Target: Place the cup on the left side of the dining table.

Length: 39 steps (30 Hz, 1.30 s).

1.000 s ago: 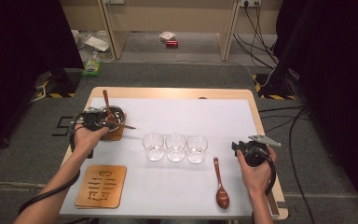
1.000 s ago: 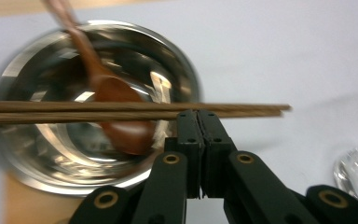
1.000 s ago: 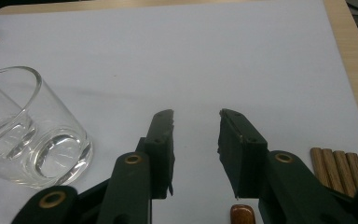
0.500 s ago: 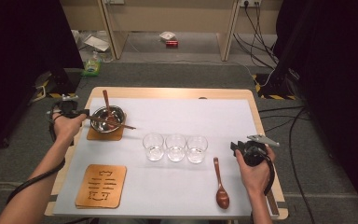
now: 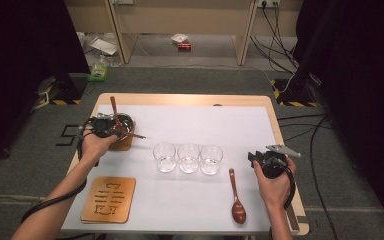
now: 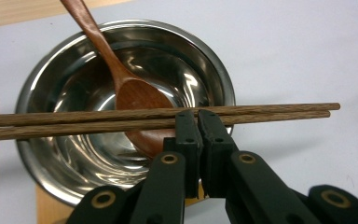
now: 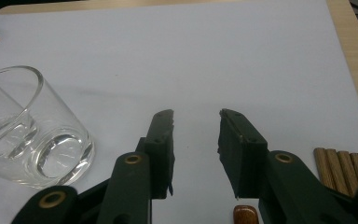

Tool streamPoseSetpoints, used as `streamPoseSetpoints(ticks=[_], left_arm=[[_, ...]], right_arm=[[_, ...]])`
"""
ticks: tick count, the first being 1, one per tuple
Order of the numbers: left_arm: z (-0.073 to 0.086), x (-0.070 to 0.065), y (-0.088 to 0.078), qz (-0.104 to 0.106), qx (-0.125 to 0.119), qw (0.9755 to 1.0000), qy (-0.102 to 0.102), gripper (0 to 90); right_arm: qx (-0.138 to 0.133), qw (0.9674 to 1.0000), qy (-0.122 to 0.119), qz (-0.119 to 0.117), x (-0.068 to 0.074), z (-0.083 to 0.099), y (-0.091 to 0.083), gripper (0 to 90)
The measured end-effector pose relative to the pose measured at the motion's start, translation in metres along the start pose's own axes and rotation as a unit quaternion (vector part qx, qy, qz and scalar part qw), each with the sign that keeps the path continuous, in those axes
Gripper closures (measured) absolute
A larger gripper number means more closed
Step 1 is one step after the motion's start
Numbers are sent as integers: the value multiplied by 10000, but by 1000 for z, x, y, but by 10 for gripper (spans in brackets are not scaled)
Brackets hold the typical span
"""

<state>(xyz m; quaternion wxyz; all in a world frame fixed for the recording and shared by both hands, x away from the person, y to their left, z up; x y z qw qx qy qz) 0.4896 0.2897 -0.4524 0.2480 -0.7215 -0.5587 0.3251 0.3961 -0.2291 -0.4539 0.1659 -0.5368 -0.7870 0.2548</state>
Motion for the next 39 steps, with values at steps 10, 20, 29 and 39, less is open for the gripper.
streamPoseSetpoints(ticks=[10,20,29,39], left_arm=[[-6,-4,11,-34,14,10000,-65,864],[-11,-7,20,-1,-9,9998,-201,862],[-36,21,6,-296,-370,9978,-467,866],[-41,42,19,-665,-355,9956,-565,862]], right_arm=[[0,10000,4,-5,-1,0,1,656],[-25,10000,17,-14,-2,0,0,656],[-8,10000,6,-14,-1,0,1,656],[14,10000,-36,-55,1,1,2,656]])
Point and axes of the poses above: each handheld gripper's, and its own axes: y roughly forward along the jaws, z roughly out of its underside, x roughly to its left, the point moved 2 cm from there along y, roughly forward along the jaws, and after that the axes turned 12 degrees about -y, right-handed, at the moved point
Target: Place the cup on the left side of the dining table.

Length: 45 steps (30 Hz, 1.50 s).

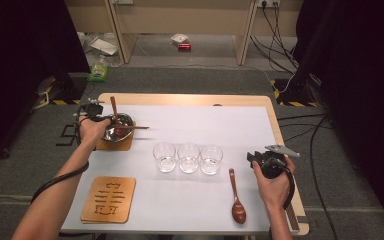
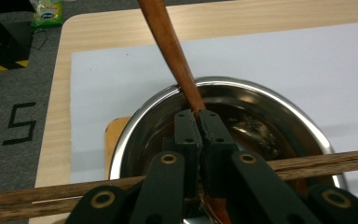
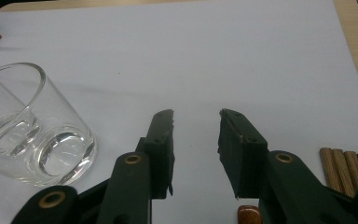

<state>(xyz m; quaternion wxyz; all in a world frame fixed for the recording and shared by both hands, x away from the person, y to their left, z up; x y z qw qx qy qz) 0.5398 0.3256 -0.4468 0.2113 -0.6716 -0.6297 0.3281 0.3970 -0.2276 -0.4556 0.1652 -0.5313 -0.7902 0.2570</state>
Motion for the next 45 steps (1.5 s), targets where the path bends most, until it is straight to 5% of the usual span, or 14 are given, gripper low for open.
streamPoseSetpoints(ticks=[28,45], left_arm=[[11,2,-4,-375,177,9990,166,859],[3,1,-5,-217,103,9996,127,849]], right_arm=[[2,10000,-22,-23,1,-1,1,655],[-86,10000,-33,-25,0,-2,-4,655]])
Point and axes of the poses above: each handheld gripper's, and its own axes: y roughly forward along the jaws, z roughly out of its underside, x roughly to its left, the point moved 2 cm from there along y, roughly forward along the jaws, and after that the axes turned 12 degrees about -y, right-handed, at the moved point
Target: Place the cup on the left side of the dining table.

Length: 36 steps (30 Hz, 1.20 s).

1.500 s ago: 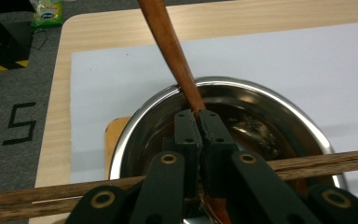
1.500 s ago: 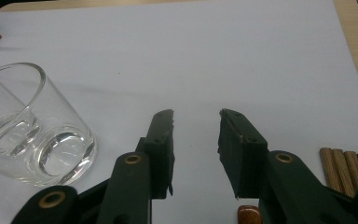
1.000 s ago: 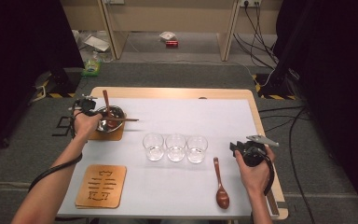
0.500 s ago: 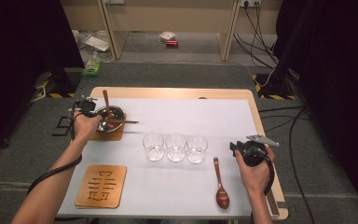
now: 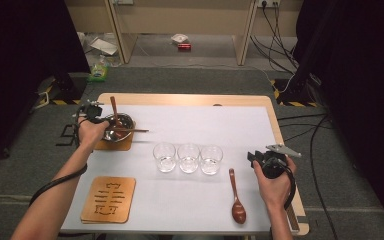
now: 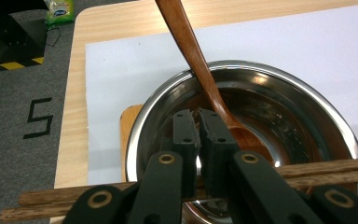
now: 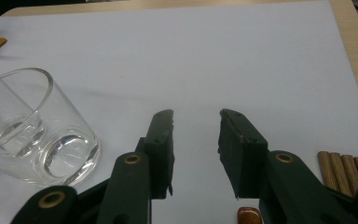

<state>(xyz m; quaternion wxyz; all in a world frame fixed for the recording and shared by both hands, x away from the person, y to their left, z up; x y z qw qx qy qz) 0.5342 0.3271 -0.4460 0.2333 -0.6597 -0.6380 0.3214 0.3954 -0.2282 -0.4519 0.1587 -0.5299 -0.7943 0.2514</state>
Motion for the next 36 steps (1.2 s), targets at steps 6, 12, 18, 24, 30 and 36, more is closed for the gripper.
streamPoseSetpoints(ticks=[6,12,18,24,30,36], left_arm=[[3,0,4,-28,72,10000,31,849],[9,0,9,-82,103,9999,11,851],[10,-3,10,-167,111,9998,10,853],[12,-4,7,-265,141,9995,78,854],[14,-3,6,-256,144,9996,25,856],[14,-2,3,-275,176,9995,35,856]], right_arm=[[9,10000,14,-7,-1,1,1,654],[5,10000,30,15,-1,0,-1,654],[26,10000,9,9,-2,1,0,654],[-6,10000,6,-3,-3,0,0,654],[21,10000,2,14,-1,0,-1,654],[14,10000,7,0,-1,-1,-1,654]])
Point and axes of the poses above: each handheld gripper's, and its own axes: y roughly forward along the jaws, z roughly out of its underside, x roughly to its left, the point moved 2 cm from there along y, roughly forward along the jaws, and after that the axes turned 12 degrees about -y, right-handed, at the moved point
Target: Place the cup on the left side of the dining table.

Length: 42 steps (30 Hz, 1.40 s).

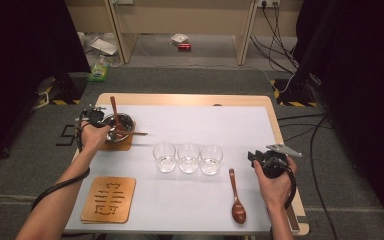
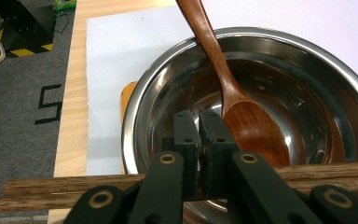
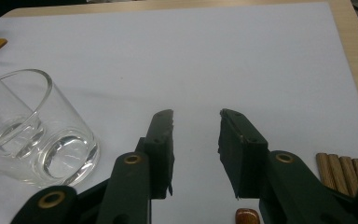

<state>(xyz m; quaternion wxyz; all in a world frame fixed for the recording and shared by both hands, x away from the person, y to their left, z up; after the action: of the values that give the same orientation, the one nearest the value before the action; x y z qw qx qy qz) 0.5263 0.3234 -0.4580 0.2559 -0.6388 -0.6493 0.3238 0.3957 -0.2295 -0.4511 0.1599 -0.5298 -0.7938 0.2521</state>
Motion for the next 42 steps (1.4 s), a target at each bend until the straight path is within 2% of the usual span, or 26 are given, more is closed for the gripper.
streamPoseSetpoints(ticks=[10,17,19,21,22,23,24,25,26,27,28,29,30,31,33,39,42], left_arm=[[1,2,-1,-26,49,10000,-18,854],[0,1,-6,-9,-10,10000,25,843],[0,-6,-15,132,-176,9997,56,843],[3,-12,-23,275,-233,9992,169,843],[3,-12,-23,275,-233,9992,169,843],[6,-17,-27,393,-223,9987,222,843],[10,-23,-31,579,-212,9979,199,844],[18,-33,-39,866,-163,9957,289,845],[22,-39,-42,980,-175,9945,331,845],[22,-39,-42,980,-175,9945,331,846],[31,-48,-48,1158,-156,9921,459,847],[31,-48,-48,1158,-156,9921,459,847],[39,-55,-50,1246,-142,9905,563,849],[39,-55,-50,1246,-142,9905,563,851],[47,-62,-46,1358,18,9888,622,853],[51,-75,-34,1400,85,9879,668,858],[49,-80,-30,1378,22,9881,678,861]], right_arm=[[-5,10000,-3,-12,1,0,1,653],[-10,10000,-10,-6,0,0,1,653],[-14,10000,2,-6,0,0,1,653],[-12,10000,9,4,0,-1,0,653],[-10,10000,3,17,0,-1,0,653],[-19,10000,6,18,0,-1,0,653],[-14,10000,4,28,0,-1,0,653],[-9,10000,19,21,0,-1,0,653],[-12,10000,6,27,0,-1,0,653],[-12,10000,6,27,0,-1,0,653],[-31,10000,4,7,0,-1,0,652],[-34,10000,13,9,0,-1,-1,652],[-38,10000,4,19,0,-1,-1,652],[-38,10000,4,19,0,-1,-1,652],[-18,10000,-6,9,1,-1,0,652],[0,10000,1,31,2,-1,0,652],[0,10000,-9,25,1,0,0,652]])
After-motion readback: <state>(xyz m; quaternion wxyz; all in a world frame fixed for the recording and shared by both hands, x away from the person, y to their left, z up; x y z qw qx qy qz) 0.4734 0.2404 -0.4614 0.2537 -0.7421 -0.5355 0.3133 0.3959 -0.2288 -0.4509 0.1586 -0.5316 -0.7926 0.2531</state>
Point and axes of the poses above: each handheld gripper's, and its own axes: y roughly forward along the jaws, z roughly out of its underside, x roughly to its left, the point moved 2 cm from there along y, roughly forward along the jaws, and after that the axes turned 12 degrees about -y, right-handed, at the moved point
